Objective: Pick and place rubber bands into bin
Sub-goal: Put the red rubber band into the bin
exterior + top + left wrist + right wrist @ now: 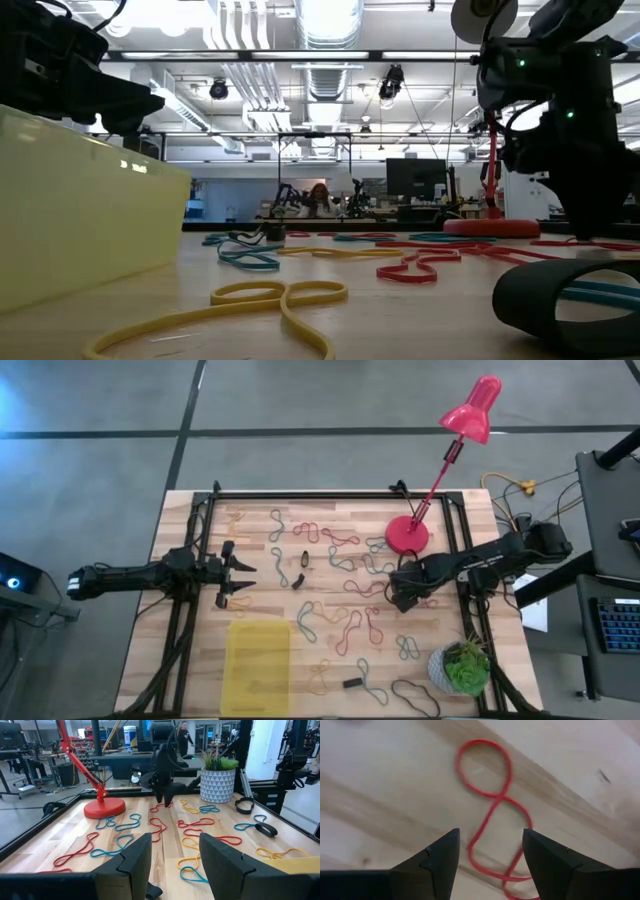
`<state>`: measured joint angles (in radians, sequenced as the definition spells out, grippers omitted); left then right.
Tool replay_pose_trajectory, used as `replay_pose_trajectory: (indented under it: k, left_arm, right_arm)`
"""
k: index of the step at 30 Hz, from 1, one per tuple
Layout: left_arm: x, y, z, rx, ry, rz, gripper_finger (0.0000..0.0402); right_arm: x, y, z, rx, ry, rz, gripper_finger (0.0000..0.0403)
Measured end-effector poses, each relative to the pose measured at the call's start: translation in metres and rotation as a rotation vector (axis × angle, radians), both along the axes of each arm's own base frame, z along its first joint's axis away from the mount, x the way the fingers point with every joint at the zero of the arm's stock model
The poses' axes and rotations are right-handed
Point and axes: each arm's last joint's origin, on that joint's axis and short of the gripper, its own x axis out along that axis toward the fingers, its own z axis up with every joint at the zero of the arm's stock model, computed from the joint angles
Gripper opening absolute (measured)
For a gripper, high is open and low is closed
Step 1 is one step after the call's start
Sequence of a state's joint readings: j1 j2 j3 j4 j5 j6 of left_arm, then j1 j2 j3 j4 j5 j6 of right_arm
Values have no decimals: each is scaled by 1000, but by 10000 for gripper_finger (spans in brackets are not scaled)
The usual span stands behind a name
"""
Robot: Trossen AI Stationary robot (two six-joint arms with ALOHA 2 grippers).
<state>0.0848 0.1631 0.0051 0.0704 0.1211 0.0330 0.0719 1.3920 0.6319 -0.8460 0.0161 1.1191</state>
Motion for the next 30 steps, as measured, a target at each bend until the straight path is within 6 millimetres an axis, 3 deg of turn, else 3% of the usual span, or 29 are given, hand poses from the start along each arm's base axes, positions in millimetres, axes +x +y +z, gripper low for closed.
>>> replay_pose_trajectory:
  k: [10, 24, 27, 30]
  left_arm:
    - [0, 0, 0, 0, 0, 0, 151]
    - [0, 0, 0, 0, 0, 0, 151]
    - [0, 0, 0, 0, 0, 0, 151]
    - [0, 0, 0, 0, 0, 0, 151]
  right_arm:
    - [10, 0, -10, -32, -18, -99, 190]
    - [16, -3, -18, -123, -25, -33, 23]
    - [23, -2, -12, -105, -71, 13, 10]
    - [42, 0, 5, -72, -175, 89, 8]
